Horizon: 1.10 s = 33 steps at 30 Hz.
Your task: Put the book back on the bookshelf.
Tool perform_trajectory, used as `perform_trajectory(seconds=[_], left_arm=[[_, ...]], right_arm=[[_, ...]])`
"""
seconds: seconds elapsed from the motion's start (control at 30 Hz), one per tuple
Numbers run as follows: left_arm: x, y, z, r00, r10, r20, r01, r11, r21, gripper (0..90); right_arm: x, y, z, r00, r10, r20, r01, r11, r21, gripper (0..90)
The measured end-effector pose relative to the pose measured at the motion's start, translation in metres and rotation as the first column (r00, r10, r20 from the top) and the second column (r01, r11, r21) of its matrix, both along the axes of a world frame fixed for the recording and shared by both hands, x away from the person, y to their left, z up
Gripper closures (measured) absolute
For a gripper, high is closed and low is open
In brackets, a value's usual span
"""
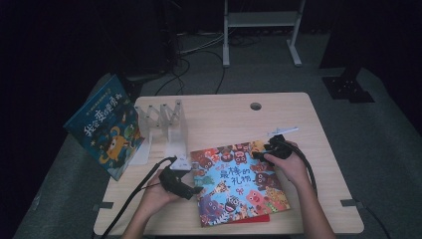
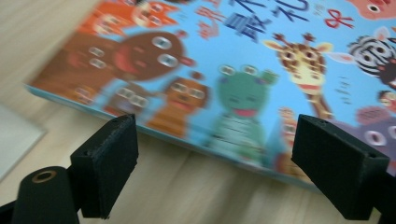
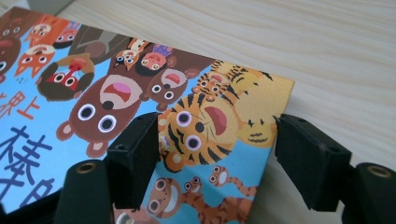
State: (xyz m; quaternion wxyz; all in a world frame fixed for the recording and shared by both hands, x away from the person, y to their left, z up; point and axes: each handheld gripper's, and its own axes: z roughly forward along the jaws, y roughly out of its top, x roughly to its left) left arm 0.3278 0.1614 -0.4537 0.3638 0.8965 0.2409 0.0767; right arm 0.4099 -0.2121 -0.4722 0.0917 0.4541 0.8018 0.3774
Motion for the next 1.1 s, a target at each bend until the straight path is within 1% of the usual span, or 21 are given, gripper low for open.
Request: perform_trajectory(seconds=[0.1, 0.13, 0.23, 0.33, 0.4, 0.47, 0.5, 0.63, 0.73, 0.77, 0.87, 0.9, 0.97, 1.07, 1.1], left_arm=[[0.004, 0.009, 0.005, 0.9995, 0.026, 0.018, -0.026, 0.9997, 0.001, 11.3], [0.005, 0.011, 0.006, 0.9991, 0.038, 0.021, -0.038, 0.9993, -0.005, 11.1], [0.009, 0.016, 0.007, 0.9979, 0.059, 0.027, -0.059, 0.9983, -0.005, 10.3], [0.012, 0.019, 0.007, 0.9967, 0.075, 0.029, -0.075, 0.9971, -0.014, 9.9], [0.013, 0.020, 0.006, 0.9965, 0.079, 0.026, -0.079, 0.9968, -0.013, 9.7], [0.015, 0.020, 0.005, 0.9964, 0.082, 0.023, -0.082, 0.9966, -0.013, 9.7], [0.015, 0.020, 0.004, 0.9964, 0.082, 0.018, -0.082, 0.9965, -0.018, 9.6], [0.016, 0.018, -0.001, 0.9975, 0.070, 0.003, -0.070, 0.9973, -0.021, 9.6], [0.015, 0.014, -0.003, 0.9982, 0.058, -0.016, -0.058, 0.9978, -0.033, 9.6], [0.015, 0.013, -0.004, 0.9983, 0.054, -0.021, -0.055, 0.9981, -0.029, 9.6], [0.014, 0.011, -0.006, 0.9985, 0.046, -0.031, -0.047, 0.9986, -0.024, 9.6], [0.013, 0.010, -0.007, 0.9986, 0.042, -0.032, -0.043, 0.9989, -0.018, 9.6], [0.013, 0.010, -0.009, 0.9983, 0.037, -0.046, -0.038, 0.9989, -0.026, 9.5], [0.012, 0.009, -0.010, 0.9978, 0.032, -0.059, -0.034, 0.9987, -0.038, 9.5], [0.012, 0.008, -0.010, 0.9978, 0.026, -0.061, -0.029, 0.9989, -0.036, 9.5]], right_arm=[[0.005, 0.008, 0.000, 0.9994, 0.033, 0.005, -0.033, 0.999, 0.008, 32.0], [0.006, 0.011, 0.000, 0.9992, 0.039, 0.005, -0.039, 0.999, 0.006, 32.3], [0.010, 0.022, 0.003, 0.9979, 0.065, 0.006, -0.065, 0.998, -0.019, 32.2], [0.014, 0.032, 0.004, 0.9962, 0.086, 0.010, -0.086, 0.996, -0.031, 32.2], [0.015, 0.040, 0.005, 0.9944, 0.105, 0.014, -0.104, 0.994, -0.031, 32.2], [0.017, 0.048, 0.004, 0.9928, 0.119, 0.011, -0.119, 0.993, -0.021, 32.2], [0.018, 0.052, 0.005, 0.9915, 0.129, 0.014, -0.129, 0.991, -0.024, 32.2], [0.020, 0.065, 0.006, 0.9879, 0.155, 0.012, -0.154, 0.987, -0.037, 32.1], [0.021, 0.072, 0.006, 0.9859, 0.167, 0.011, -0.166, 0.986, -0.031, 32.2], [0.022, 0.074, 0.006, 0.9847, 0.174, 0.015, -0.173, 0.984, -0.028, 32.2], [0.021, 0.077, 0.006, 0.9833, 0.181, 0.020, -0.180, 0.983, -0.037, 32.2], [0.020, 0.078, 0.008, 0.9829, 0.182, 0.031, -0.180, 0.982, -0.052, 33.2], [0.018, 0.076, 0.009, 0.9825, 0.181, 0.042, -0.179, 0.982, -0.061, 34.7], [0.012, 0.068, 0.013, 0.9827, 0.176, 0.058, -0.173, 0.984, -0.051, 34.7], [0.009, 0.064, 0.014, 0.9822, 0.175, 0.069, -0.172, 0.984, -0.048, 35.0]])
